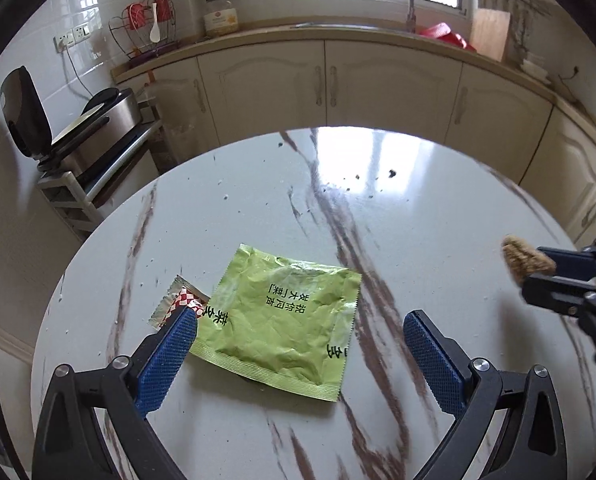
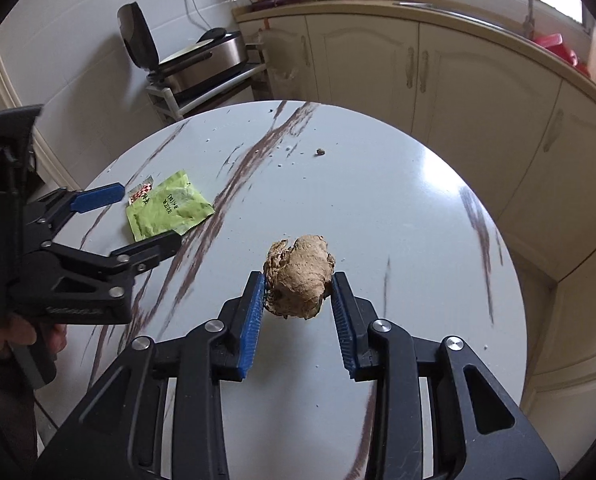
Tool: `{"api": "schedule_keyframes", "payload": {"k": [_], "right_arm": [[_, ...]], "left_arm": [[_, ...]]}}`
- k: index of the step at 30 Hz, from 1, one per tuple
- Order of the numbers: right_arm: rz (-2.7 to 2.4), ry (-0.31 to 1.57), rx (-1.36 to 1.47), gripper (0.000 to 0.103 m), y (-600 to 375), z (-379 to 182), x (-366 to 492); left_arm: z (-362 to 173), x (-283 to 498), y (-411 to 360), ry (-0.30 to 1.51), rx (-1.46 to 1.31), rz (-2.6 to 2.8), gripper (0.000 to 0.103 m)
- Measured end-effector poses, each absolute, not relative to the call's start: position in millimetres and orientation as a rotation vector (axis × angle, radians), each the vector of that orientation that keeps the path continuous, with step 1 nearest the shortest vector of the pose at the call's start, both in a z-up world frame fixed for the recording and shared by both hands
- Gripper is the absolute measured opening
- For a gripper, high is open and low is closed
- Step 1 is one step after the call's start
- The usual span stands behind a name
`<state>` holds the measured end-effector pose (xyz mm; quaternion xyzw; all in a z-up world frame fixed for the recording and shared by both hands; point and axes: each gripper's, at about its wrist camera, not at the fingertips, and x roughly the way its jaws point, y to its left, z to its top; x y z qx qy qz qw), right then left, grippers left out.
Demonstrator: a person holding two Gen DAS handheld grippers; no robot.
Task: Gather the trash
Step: 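Grasp the green packet with the left tool while the right tool grasps the last brown lump, then carry green packet and brown lump over the blue bin and open both tools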
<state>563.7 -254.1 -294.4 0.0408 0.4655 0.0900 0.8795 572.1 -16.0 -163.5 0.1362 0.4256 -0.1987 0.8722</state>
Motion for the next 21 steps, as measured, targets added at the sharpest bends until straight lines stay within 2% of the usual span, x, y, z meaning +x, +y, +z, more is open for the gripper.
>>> {"api": "schedule_keyframes", "payload": {"k": [7,9,11,14,16,21], "right_arm": [[0.204,0.963,0.134,0.032,-275.9,-296.9,561.8],[0.209,0.965,0.143,0.032,-278.7,-298.4,561.3],[0.208,0.966,0.144,0.032,-280.1,-300.3,560.2],[0.209,0.973,0.154,0.032,-279.0,-302.5,557.9],[0.21,0.975,0.157,0.032,-276.7,-303.2,556.2],[0.219,0.975,0.17,0.032,-278.6,-299.3,541.9]], "left_arm": [[-172.2,610.3,-28.1,0.919,0.238,-0.418,0.092],[-172.4,617.6,-27.3,0.92,0.221,-0.425,0.078],[-174.1,621.5,-20.9,0.932,0.179,-0.429,0.034],[-176.0,625.2,-14.0,0.959,0.159,-0.446,0.014],[-175.2,625.6,-13.8,0.964,0.168,-0.447,0.005],[-163.1,608.0,-10.8,0.944,0.124,-0.519,0.004]]}}
